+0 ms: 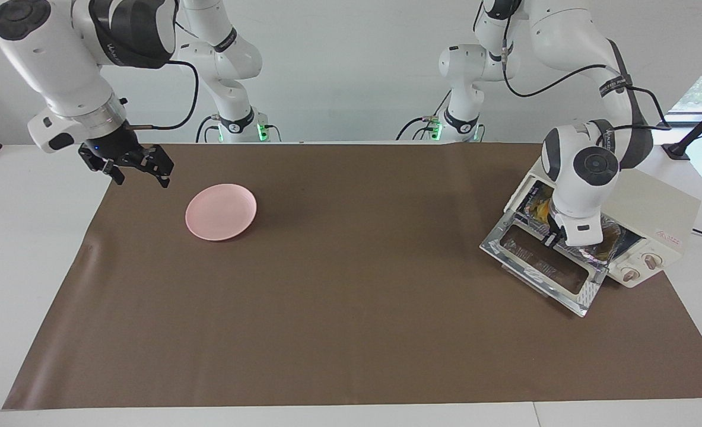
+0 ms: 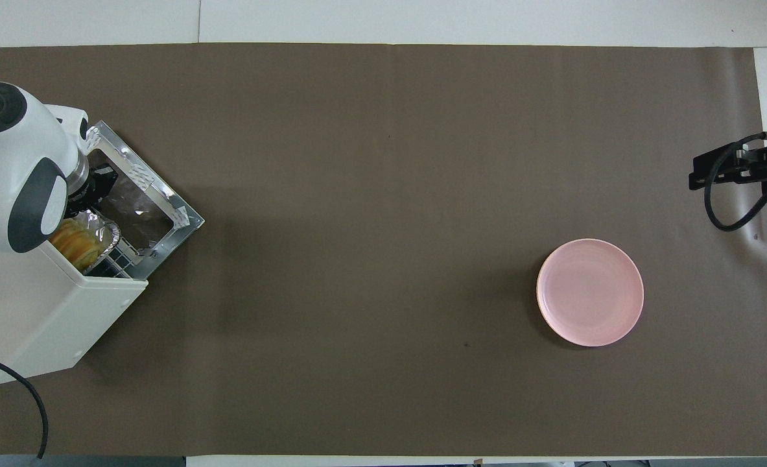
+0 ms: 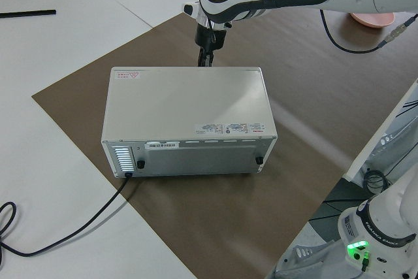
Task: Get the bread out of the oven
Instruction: 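Pull the foil tray out of the oven with the left gripper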
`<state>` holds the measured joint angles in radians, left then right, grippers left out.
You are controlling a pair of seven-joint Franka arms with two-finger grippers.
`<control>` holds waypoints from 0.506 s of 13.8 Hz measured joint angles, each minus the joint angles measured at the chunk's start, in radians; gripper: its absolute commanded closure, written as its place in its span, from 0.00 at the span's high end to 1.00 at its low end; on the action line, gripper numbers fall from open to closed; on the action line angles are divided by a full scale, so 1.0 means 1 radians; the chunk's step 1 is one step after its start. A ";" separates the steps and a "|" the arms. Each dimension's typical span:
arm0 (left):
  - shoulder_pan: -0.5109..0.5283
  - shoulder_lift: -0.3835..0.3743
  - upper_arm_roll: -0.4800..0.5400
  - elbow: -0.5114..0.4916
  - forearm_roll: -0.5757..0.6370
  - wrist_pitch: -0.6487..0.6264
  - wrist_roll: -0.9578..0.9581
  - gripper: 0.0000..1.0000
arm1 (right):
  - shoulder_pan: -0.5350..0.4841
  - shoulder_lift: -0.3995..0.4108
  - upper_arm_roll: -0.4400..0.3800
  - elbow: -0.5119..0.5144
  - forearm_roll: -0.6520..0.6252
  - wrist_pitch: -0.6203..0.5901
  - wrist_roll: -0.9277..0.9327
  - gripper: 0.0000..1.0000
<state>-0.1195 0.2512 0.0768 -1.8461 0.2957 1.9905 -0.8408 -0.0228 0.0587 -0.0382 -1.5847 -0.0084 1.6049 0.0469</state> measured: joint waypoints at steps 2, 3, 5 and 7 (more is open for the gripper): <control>-0.012 -0.001 -0.011 0.035 0.000 -0.001 0.007 0.00 | 0.000 0.000 0.000 0.000 0.000 0.000 0.000 1.00; -0.025 0.000 -0.016 0.050 -0.004 0.000 0.009 0.00 | 0.000 0.000 0.000 0.000 0.000 0.000 0.000 1.00; -0.065 0.003 -0.021 0.070 -0.024 0.001 0.010 0.00 | 0.000 0.000 0.000 0.000 0.000 0.000 0.000 1.00; -0.117 0.010 -0.024 0.092 -0.080 0.019 0.010 0.00 | 0.000 0.000 0.000 0.000 0.000 0.000 0.000 1.00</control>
<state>-0.2367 0.2614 0.0532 -1.7540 0.2152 2.0097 -0.8310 -0.0228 0.0587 -0.0382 -1.5847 -0.0084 1.6049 0.0469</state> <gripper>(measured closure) 0.982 0.000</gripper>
